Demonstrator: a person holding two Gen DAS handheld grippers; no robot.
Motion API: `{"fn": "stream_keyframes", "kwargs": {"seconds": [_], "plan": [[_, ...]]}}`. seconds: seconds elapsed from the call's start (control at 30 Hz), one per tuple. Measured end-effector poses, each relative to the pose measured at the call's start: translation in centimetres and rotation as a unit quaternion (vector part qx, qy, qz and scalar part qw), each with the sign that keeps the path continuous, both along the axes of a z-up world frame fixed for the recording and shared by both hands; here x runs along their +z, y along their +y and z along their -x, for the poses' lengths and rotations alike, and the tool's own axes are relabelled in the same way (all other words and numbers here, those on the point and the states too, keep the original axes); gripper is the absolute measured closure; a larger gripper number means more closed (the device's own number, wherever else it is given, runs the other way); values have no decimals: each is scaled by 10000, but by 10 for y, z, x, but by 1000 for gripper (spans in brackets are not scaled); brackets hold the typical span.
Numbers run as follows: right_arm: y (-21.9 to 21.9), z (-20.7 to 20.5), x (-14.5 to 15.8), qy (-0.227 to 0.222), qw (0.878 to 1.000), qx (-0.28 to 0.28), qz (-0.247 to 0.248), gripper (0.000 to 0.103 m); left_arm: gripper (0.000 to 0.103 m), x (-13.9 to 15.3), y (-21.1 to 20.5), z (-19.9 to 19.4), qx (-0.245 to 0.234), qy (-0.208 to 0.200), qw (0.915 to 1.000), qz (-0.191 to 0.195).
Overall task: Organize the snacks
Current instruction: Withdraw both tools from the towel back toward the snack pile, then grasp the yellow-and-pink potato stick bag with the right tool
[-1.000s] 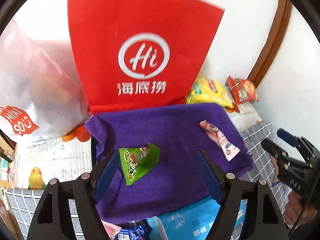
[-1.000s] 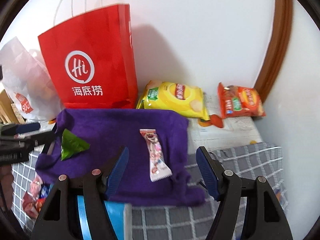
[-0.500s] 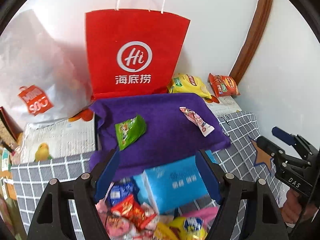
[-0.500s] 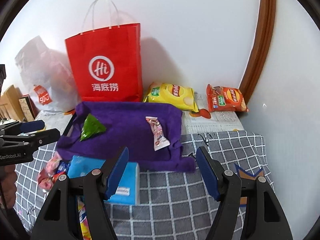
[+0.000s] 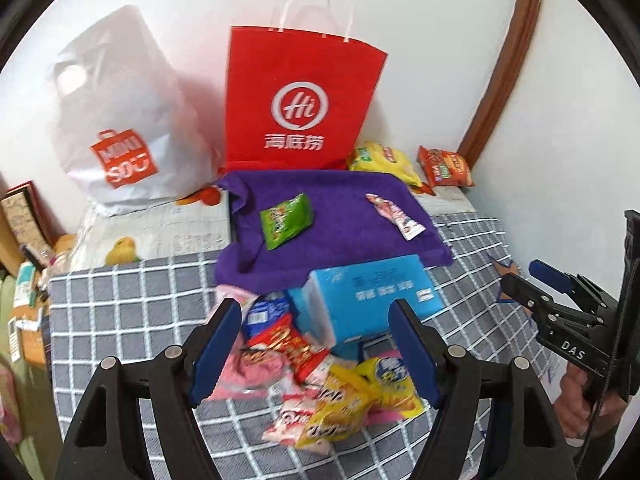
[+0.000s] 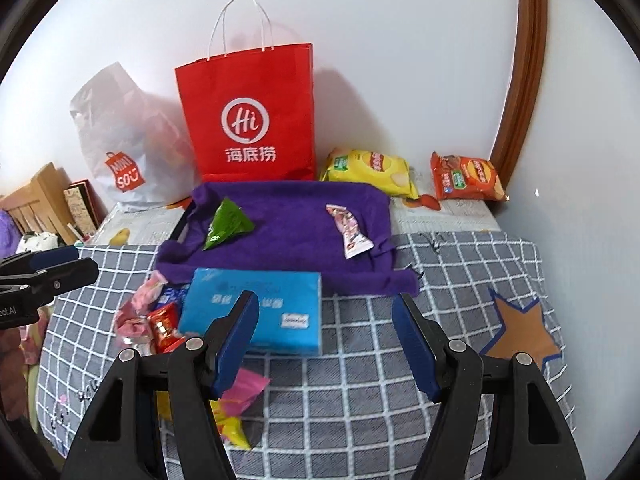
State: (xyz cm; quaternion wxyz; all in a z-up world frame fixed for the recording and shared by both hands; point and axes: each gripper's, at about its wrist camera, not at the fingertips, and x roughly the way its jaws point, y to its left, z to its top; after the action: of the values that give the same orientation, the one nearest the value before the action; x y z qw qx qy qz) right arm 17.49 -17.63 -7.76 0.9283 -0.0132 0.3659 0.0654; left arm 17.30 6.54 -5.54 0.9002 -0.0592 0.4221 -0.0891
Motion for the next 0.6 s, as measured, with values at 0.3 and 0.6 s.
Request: {"fn": "stream_keyframes", "kwargs": {"seconds": [0.3,0.6], "plan": [[11,16,-15,167,9997,139,-88,33,28,-11,15,25,135,86,9999,-48],[21,25,-35,363,9988,281,-184,33,28,-21,22,25,233,237,9994,61]]}}
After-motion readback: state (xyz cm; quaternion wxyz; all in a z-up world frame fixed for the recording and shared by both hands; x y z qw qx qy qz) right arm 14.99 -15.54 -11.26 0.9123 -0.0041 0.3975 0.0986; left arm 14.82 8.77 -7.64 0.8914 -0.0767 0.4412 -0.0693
